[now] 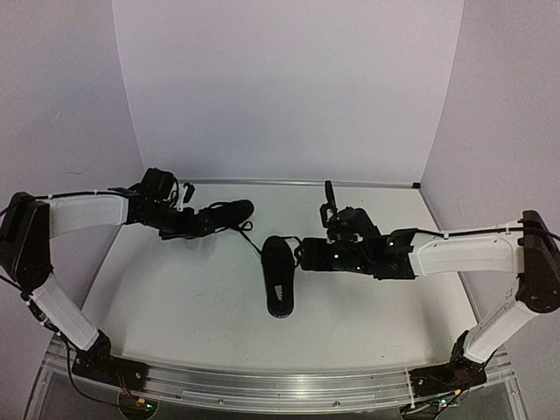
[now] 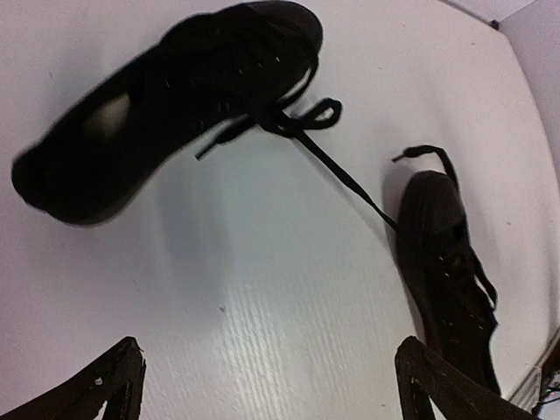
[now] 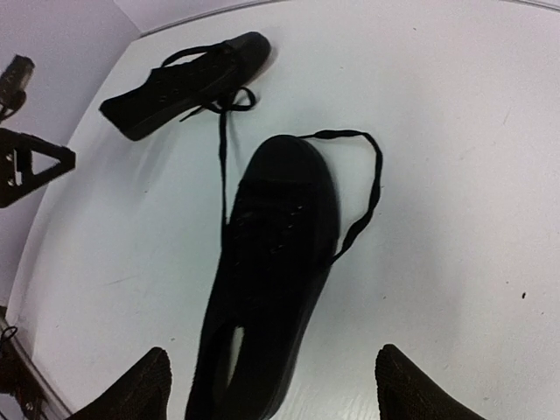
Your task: Tie the shoes
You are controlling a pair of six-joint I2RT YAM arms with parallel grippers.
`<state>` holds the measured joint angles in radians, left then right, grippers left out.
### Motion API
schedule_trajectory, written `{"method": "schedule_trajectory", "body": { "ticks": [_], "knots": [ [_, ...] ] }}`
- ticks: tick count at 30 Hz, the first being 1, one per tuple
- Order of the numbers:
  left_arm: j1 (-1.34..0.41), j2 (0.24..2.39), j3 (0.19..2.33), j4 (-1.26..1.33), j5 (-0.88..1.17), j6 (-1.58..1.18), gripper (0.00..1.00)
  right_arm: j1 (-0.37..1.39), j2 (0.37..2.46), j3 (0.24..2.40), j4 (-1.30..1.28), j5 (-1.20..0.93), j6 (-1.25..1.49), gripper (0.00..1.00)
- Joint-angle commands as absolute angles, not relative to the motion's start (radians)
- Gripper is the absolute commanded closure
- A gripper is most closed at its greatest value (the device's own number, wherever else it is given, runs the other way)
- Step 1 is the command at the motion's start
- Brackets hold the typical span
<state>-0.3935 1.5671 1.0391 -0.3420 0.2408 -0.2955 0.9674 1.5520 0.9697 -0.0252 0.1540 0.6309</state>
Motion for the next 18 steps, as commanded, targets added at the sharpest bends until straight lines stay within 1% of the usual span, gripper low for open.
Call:
{"method": "schedule_trajectory", "body": {
  "ticks": [1, 4, 7, 10, 14, 16, 18],
  "knots": [
    [-0.393, 1.766, 1.376, -0.482, 0.037, -0.096, 0.02, 0.954, 1.664, 1.049, -0.043, 0.079, 0.603, 0.23],
    [-0.392, 1.907, 1.568, -0.610, -0.021, 0.002, 0.03, 0.953, 1.748, 1.100, -0.043, 0.041, 0.593, 0.21],
    [-0.391, 2.018, 1.712, -0.697, -0.036, 0.099, 0.03, 0.949, 1.828, 1.151, -0.043, 0.019, 0.582, 0.17],
    [-0.392, 2.112, 1.803, -0.764, -0.032, 0.160, 0.04, 0.947, 1.901, 1.205, -0.045, 0.008, 0.579, 0.12],
    [-0.390, 2.213, 1.878, -0.823, -0.030, 0.193, 0.05, 0.945, 1.985, 1.255, -0.047, -0.032, 0.592, 0.11],
    [-0.387, 2.250, 1.897, -0.845, -0.046, 0.193, 0.08, 0.943, 2.018, 1.265, -0.049, -0.044, 0.602, 0.11],
    [-0.379, 2.277, 1.916, -0.868, -0.056, 0.181, 0.16, 0.942, 2.038, 1.266, -0.049, -0.049, 0.612, 0.12]
  ]
}}
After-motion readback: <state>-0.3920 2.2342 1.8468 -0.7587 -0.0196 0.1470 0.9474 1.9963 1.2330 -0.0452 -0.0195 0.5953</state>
